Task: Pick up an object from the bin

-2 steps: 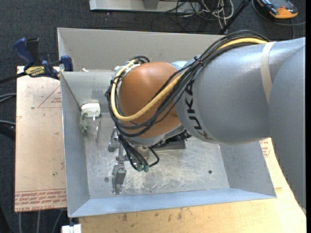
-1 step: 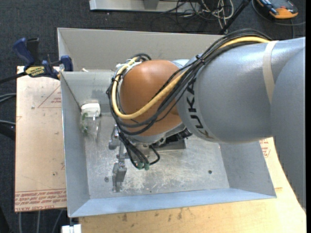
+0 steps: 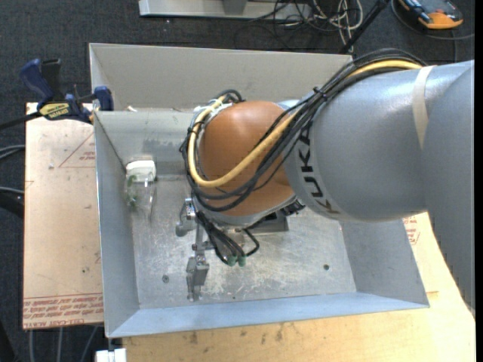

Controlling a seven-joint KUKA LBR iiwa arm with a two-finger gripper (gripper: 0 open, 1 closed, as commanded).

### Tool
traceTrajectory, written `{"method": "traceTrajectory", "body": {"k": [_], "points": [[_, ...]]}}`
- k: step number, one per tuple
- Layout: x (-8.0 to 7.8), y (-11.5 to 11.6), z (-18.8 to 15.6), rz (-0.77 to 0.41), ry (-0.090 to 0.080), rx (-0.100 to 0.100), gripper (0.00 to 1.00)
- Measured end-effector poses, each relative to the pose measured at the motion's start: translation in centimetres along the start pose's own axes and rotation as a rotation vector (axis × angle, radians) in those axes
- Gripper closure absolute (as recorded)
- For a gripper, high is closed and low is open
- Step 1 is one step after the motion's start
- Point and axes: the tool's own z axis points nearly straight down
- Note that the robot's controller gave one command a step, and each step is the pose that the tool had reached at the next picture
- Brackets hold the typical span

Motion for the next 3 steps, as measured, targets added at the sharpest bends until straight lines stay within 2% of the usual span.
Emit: {"method": "traceTrajectory", "body": {"k": [1,2,3], "points": [[0.9,-4.3,-1.4,-0.209,0.004,0.002,0.0],[-0.9,-4.5,-0.8,-0.279,0.0,0.003,0.0],[-1.1,-0.3,1.3,-0.508,0.001,0.002,0.0]]}}
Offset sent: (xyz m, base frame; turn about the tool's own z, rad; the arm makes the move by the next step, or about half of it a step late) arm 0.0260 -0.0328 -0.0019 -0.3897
